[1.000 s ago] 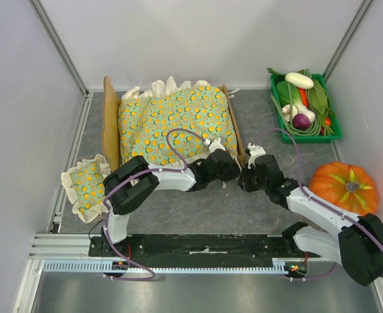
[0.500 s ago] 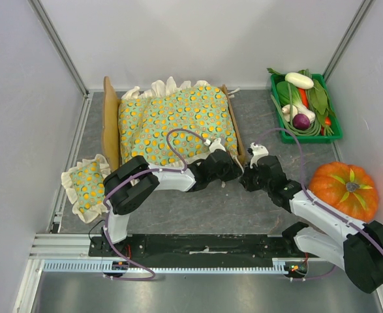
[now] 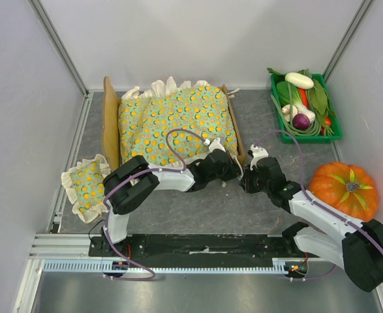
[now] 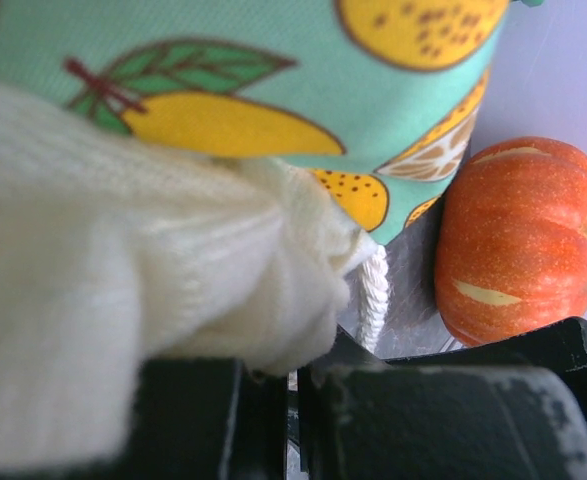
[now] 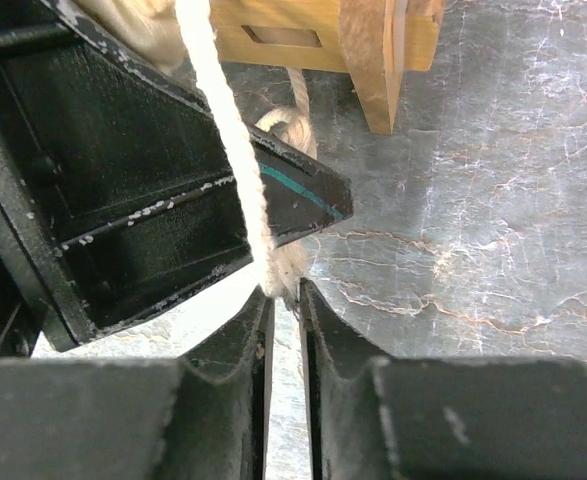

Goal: Set up the pet bed

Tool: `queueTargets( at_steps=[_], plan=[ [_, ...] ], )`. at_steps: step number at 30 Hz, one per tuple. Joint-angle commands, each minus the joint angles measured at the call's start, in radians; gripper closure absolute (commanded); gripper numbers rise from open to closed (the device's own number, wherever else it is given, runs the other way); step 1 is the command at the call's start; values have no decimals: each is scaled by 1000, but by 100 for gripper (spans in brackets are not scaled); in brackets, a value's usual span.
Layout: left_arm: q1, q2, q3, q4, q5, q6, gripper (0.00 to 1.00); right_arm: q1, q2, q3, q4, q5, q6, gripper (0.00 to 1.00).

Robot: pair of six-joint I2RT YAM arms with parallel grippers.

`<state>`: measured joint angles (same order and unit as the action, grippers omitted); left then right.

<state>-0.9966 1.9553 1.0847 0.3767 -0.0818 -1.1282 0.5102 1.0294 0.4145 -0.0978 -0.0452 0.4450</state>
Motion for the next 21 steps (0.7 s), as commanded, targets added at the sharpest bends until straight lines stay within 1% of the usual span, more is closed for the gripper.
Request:
queueTargets(
  at_steps=[1, 4, 6, 7, 10, 11, 12, 15, 17, 18, 21],
  plan=[
    [15, 7, -19, 45, 11, -33, 98, -4, 4, 12, 17, 7, -5, 83],
    [15, 5, -20, 45, 10, -28, 98, -4, 8, 14, 17, 13, -3, 92],
    [15, 5, -19, 47, 10, -28, 98, -4, 11, 15, 23, 21, 1, 96],
    [15, 5, -19, 45, 11, -31, 98, -4, 11, 17, 23, 24, 1, 100],
    [15, 5, -22, 47, 13, -30, 98, -4, 0, 18, 4, 65, 4, 100],
    [16, -1, -25, 45, 13, -28, 95, -4, -3, 24, -14, 86, 6, 100],
    [15, -6, -31, 45, 8, -21, 87, -4, -6, 27, -52, 146, 20, 100],
    [15, -30, -45, 33, -12, -2, 68, -4, 0, 41, -104, 200, 35, 100],
    [15, -44, -51, 18, -19, 8, 61, -4, 7, 46, -111, 214, 46, 100],
    [15, -58, -61, 13, -24, 19, 56, -4, 17, 46, -112, 217, 52, 100],
    [9, -85, -91, -10, -47, 41, 52, -4, 31, 53, -118, 238, 69, 100]
  ],
)
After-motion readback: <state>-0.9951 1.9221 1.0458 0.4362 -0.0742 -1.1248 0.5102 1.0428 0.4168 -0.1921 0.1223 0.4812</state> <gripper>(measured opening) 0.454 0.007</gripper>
